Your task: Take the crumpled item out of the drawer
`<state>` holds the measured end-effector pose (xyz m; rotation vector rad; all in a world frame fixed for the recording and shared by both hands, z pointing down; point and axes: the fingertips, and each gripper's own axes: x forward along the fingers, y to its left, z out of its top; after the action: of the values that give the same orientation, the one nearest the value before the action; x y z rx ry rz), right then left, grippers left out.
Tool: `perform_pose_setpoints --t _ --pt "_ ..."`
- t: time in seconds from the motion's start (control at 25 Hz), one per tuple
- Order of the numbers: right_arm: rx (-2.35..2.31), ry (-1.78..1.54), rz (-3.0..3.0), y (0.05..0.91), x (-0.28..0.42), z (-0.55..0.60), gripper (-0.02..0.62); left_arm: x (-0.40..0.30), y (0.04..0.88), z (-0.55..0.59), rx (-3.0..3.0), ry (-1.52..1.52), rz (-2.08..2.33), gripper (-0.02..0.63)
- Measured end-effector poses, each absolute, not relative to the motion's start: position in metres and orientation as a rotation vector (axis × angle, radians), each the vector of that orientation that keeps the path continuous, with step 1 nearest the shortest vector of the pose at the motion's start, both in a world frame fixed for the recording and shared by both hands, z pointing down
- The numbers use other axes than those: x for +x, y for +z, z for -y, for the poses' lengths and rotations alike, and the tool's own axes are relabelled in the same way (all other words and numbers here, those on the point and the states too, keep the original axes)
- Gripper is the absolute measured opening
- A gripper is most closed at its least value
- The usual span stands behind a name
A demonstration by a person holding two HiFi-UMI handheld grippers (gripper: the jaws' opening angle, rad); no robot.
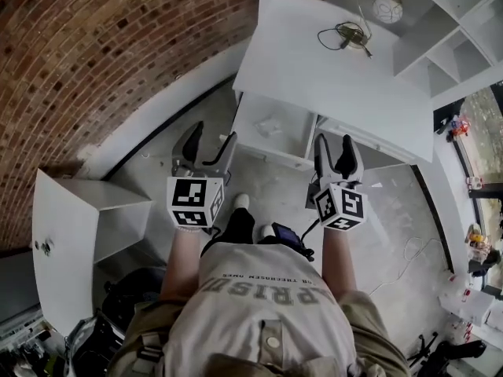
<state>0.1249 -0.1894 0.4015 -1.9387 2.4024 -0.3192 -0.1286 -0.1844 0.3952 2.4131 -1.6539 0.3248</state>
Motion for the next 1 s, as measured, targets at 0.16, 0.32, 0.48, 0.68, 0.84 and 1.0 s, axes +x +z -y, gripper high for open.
perform_pose_setpoints --t 0.16,0.32,0.48,0.68,0.84,1.0 --pt "-1.986 -0.334 -2.375 0.408 0.111 0.215 0.275 -0.14 0.396 0.219 2.448 0.326 1.598 0.31" --pt "-2.024 -0.357 -2.358 0.417 0.1 0.239 0.276 -0.149 0.4 0.247 2.47 0.326 1.549 0.311" --pt "-2.048 -0.387 -2.392 0.436 0.086 0.26 0.276 -0.156 0.408 0.267 2.473 0.323 1.506 0.313" --pt "-2.047 -0.467 -2.512 0.474 0.074 0.278 0.299 -0.153 0.425 0.277 2.46 0.352 1.467 0.316" --pt "-1.989 -0.515 -2.685 0.514 0.06 0.289 0.327 -0.149 0.442 0.277 2.443 0.37 1.451 0.319" --pt "-1.919 -0.575 -2.829 0.553 0.046 0.297 0.335 -0.147 0.456 0.273 2.415 0.381 1.47 0.322"
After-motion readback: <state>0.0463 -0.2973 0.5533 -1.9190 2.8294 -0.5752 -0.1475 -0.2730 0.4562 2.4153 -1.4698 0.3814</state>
